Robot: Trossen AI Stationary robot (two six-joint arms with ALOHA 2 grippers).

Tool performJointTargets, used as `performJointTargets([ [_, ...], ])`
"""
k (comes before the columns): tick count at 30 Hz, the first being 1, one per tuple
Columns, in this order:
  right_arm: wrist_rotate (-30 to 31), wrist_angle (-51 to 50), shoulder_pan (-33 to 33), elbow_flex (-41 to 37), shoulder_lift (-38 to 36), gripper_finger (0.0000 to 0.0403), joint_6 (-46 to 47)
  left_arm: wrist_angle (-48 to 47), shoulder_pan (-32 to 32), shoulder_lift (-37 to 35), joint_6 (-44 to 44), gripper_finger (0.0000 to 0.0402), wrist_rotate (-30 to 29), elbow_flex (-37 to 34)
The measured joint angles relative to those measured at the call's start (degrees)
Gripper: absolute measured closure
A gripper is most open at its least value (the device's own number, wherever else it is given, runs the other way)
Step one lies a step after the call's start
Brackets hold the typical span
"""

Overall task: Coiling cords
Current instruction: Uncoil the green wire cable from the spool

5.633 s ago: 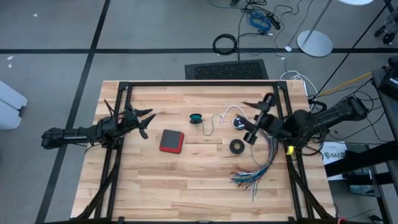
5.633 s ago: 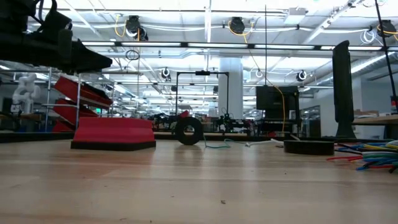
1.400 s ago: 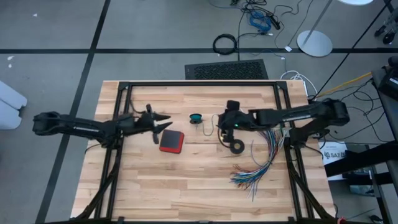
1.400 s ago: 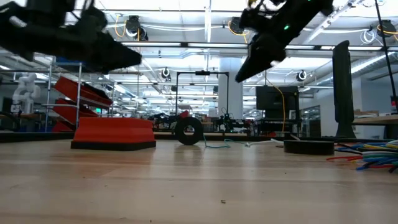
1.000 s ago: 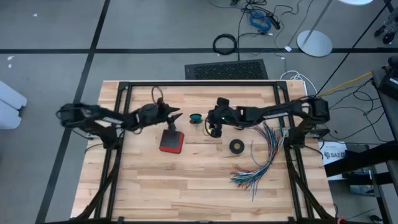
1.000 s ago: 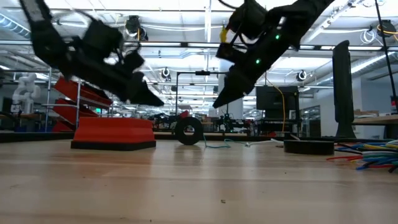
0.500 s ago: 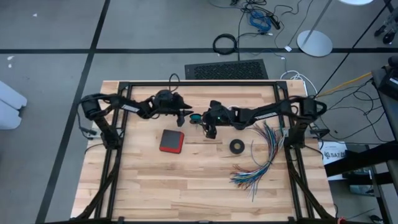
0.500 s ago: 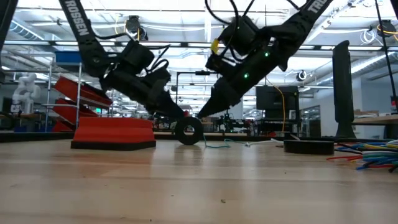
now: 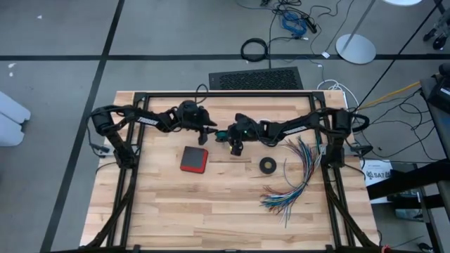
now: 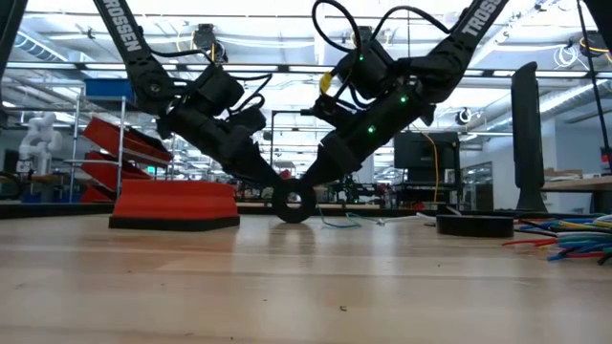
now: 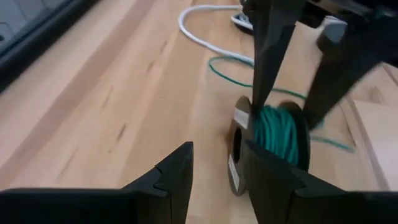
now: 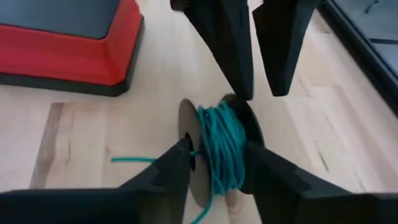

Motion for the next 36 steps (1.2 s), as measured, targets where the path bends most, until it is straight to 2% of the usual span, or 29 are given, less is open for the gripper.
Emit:
performJointTargets([
  [3,-1.11,0.04,0.04,0.00,0.35,0.0313,0.00,-0.76,0.00,0.00,0.37,0.0259,2.05,0.00],
  [9,-1.24,-0.60,0.04,0.00,0.43,0.0385,-1.27,-0.72,-0.02,0.00,0.36,0.0259,2.15,0.00],
  [11,-1.39,-0.78,0.09,0.00,0.43,0.0397,-2.37,-0.69,0.30,-0.06,0.36,0.0259,2.10,0.00],
  [19,-0.64,-2.86,0.00,0.00,0.06,0.0402,-5.39,-0.62,1.60,-3.93,0.34,0.0259,2.33,-0.02],
  [26,-0.43,-7.22,0.02,0.00,-2.37,0.0403,-11.02,-2.27,1.56,-4.83,0.37,0.0259,8.52,-0.02],
  [30,-0.45,-12.51,0.27,0.00,-5.54,0.0403,-13.70,-4.03,0.98,-4.83,1.17,0.0259,8.91,-0.04],
  [36,-0.23,-17.54,1.56,0.00,-12.52,0.0403,-16.29,-1.23,-1.18,-4.83,1.38,0.0259,8.46,-0.04],
])
